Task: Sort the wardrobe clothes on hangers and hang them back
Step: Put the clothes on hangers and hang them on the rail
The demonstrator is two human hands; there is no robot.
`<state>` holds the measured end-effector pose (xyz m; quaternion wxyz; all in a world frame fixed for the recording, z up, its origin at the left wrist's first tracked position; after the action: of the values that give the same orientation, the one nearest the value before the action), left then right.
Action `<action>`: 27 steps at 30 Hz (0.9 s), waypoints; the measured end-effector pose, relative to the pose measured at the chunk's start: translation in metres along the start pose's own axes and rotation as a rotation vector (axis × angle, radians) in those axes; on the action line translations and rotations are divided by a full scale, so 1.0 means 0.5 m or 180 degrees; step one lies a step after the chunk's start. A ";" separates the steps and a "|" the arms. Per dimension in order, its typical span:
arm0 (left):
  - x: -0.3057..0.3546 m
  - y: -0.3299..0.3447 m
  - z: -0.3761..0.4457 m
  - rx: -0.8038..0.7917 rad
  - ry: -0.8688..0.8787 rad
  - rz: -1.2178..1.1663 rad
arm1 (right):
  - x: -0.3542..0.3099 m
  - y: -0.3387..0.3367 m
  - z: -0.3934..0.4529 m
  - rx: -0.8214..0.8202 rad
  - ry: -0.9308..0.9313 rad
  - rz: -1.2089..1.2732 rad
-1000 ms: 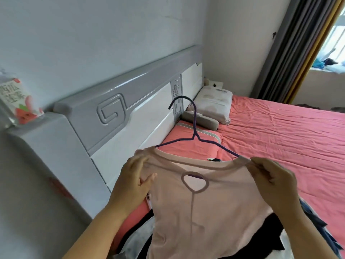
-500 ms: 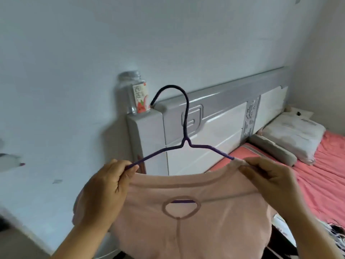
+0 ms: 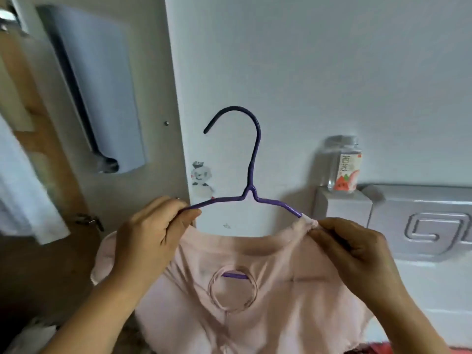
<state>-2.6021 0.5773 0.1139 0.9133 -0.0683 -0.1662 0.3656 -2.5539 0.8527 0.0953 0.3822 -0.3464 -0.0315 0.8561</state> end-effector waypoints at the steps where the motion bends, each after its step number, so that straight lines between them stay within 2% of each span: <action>1: -0.018 -0.033 0.009 0.0069 -0.0030 0.0150 | -0.005 0.020 0.014 -0.0088 -0.0001 0.0047; 5: -0.090 -0.176 0.049 0.0399 -0.0297 0.0675 | -0.057 0.123 0.072 -0.0530 -0.0288 0.0293; 12: -0.193 -0.393 0.120 0.0963 -0.0497 0.1249 | -0.261 0.280 0.136 -0.0773 -0.1023 0.0836; 16: -0.263 -0.492 0.149 0.1120 -0.0559 0.1530 | -0.377 0.355 0.155 -0.0334 -0.1453 0.1023; 20: -0.369 -0.577 0.169 0.1162 -0.0885 0.1967 | -0.470 0.441 0.178 0.0034 -0.1507 0.0998; 23: -0.443 -0.630 0.192 0.1147 -0.0892 0.2419 | -0.536 0.513 0.203 0.0262 -0.1517 0.0789; 27: -0.552 -0.689 0.239 0.1293 -0.0932 0.2312 | -0.621 0.623 0.245 0.0385 -0.1489 0.0616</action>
<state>-2.6092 0.1378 0.2403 0.6872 0.1112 -0.1838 0.6940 -2.6815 0.4487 0.2656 0.3008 -0.1169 -0.0344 0.9459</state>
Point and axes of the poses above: each hand's wrist, its own z-axis towards the middle knuckle, its own y-axis out of the palm, x = y × z, the point moved 7 cm from there along z, towards the middle knuckle, and after that the axes turned 14 degrees about x, right-handed, at the moved point
